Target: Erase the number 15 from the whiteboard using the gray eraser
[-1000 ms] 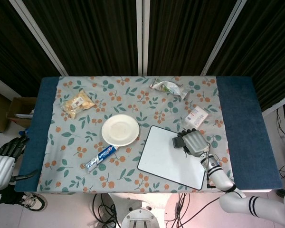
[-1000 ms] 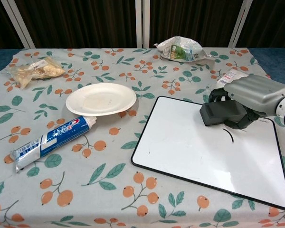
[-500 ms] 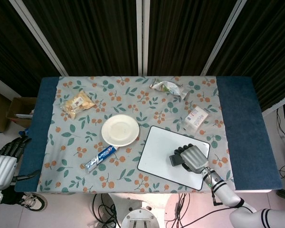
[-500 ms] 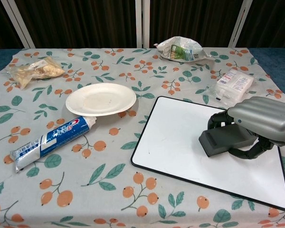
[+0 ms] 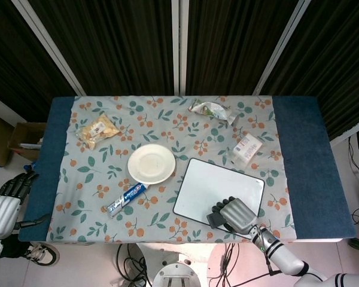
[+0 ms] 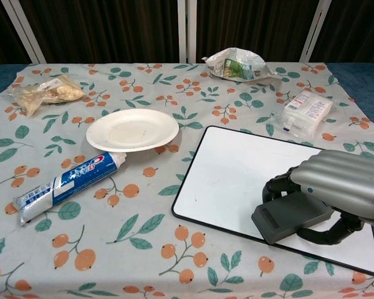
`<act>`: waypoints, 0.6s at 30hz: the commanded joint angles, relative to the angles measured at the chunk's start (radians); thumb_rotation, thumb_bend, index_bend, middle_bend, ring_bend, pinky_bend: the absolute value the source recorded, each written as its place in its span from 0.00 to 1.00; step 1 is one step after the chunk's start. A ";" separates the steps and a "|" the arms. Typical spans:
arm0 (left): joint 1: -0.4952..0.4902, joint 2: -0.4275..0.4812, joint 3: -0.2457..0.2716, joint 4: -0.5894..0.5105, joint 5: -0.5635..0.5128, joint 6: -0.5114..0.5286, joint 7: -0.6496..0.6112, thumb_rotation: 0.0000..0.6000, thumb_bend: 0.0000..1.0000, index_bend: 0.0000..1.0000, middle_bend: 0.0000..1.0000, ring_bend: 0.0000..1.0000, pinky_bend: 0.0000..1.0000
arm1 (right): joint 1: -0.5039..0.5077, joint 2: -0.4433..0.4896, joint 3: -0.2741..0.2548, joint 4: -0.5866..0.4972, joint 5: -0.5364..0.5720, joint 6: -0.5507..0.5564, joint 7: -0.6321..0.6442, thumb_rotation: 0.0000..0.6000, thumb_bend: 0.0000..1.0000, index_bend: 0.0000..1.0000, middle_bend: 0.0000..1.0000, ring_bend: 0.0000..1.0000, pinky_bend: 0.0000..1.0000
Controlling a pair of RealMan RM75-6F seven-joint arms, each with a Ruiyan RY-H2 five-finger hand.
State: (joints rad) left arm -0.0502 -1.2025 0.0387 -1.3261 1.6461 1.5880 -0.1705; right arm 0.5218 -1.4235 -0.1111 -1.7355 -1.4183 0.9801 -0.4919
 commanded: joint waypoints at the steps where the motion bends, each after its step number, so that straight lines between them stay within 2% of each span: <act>1: -0.001 -0.001 0.001 0.000 0.001 -0.002 0.002 0.70 0.07 0.10 0.09 0.08 0.18 | 0.016 -0.042 0.047 0.049 0.044 -0.011 -0.026 1.00 0.40 0.69 0.58 0.52 0.65; 12: -0.001 -0.003 0.000 0.007 -0.005 -0.007 -0.005 0.70 0.07 0.10 0.09 0.08 0.18 | 0.103 -0.196 0.210 0.263 0.183 -0.038 -0.070 1.00 0.40 0.69 0.58 0.52 0.65; 15: 0.000 -0.005 -0.001 0.012 -0.007 -0.006 -0.010 0.70 0.07 0.10 0.09 0.08 0.18 | 0.118 -0.207 0.223 0.287 0.224 -0.065 -0.070 1.00 0.39 0.69 0.58 0.52 0.65; 18: 0.002 -0.005 -0.001 0.017 -0.011 -0.005 -0.014 0.70 0.07 0.10 0.09 0.08 0.18 | 0.119 -0.202 0.210 0.291 0.238 -0.080 -0.061 1.00 0.39 0.69 0.58 0.52 0.65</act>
State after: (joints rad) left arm -0.0487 -1.2075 0.0375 -1.3093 1.6358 1.5825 -0.1842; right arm 0.6404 -1.6258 0.1019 -1.4457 -1.1848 0.9047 -0.5565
